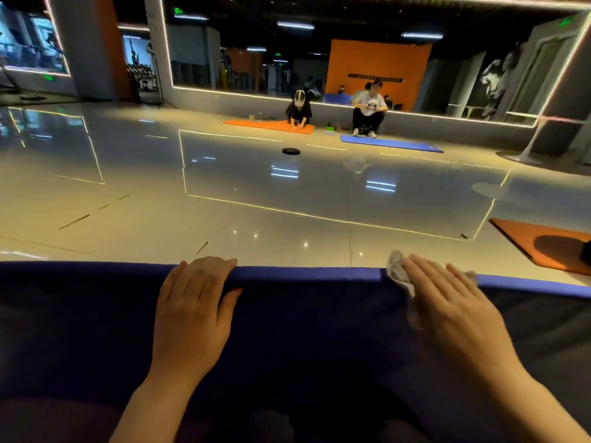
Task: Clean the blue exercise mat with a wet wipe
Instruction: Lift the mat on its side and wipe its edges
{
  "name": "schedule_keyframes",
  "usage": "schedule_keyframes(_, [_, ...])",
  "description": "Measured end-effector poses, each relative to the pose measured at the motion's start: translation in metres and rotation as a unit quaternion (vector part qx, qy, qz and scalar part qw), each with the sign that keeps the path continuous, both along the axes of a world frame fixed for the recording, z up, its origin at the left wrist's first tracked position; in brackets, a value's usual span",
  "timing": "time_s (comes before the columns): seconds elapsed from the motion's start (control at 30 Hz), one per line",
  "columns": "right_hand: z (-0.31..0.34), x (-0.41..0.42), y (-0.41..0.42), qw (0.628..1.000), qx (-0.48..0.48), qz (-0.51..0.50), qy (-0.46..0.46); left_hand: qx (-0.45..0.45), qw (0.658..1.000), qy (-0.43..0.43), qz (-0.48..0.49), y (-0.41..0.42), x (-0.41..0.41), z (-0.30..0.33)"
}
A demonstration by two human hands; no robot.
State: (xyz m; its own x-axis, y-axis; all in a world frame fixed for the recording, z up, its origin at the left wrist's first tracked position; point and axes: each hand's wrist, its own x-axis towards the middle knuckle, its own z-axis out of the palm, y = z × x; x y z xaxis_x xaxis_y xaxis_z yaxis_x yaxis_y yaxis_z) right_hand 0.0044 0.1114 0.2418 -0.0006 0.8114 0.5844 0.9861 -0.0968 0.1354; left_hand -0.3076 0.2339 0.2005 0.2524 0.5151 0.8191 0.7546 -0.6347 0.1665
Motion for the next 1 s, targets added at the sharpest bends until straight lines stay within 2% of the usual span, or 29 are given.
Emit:
schedule_keyframes(0.1, [-0.002, 0.024, -0.005, 0.998, 0.016, -0.028, 0.051, 0.002, 1.000, 0.000, 0.002, -0.001, 0.001, -0.001])
schedule_keyframes(0.2, [-0.005, -0.016, 0.021, 0.992, 0.071, 0.025, 0.102, 0.002, 1.000, -0.017, 0.010, -0.006, 0.005, -0.003])
schedule_keyframes(0.3, [-0.005, -0.087, 0.049, 0.984, 0.088, 0.130, 0.084, -0.008, 1.000, -0.011, 0.011, -0.012, 0.004, -0.003])
schedule_keyframes(0.4, [-0.006, -0.139, 0.059, 0.985, 0.031, 0.162, 0.053, -0.024, 0.999, 0.019, 0.019, -0.013, -0.003, -0.002])
schedule_keyframes(0.47, [-0.007, -0.132, 0.057, 0.985, 0.006, 0.171, 0.017, -0.032, 0.999, 0.034, 0.021, -0.011, -0.008, 0.000])
schedule_keyframes(0.57, [-0.013, -0.062, 0.040, 0.991, 0.020, 0.127, -0.029, -0.036, 0.999, 0.023, 0.015, -0.008, -0.005, 0.002])
schedule_keyframes(0.67, [-0.011, 0.019, 0.004, 0.998, 0.061, 0.015, 0.000, -0.032, 0.999, 0.004, 0.011, -0.004, -0.001, 0.000])
schedule_keyframes(0.73, [-0.009, 0.040, -0.007, 0.997, 0.060, -0.024, 0.033, -0.024, 1.000, -0.001, 0.006, -0.002, -0.001, -0.002])
schedule_keyframes(0.87, [-0.014, 0.015, 0.012, 0.992, 0.091, -0.019, 0.085, -0.019, 1.000, -0.015, 0.015, -0.006, 0.004, -0.003])
schedule_keyframes(1.0, [-0.017, -0.069, 0.045, 0.989, 0.082, 0.085, 0.086, -0.038, 0.998, -0.008, 0.042, -0.019, 0.011, -0.006])
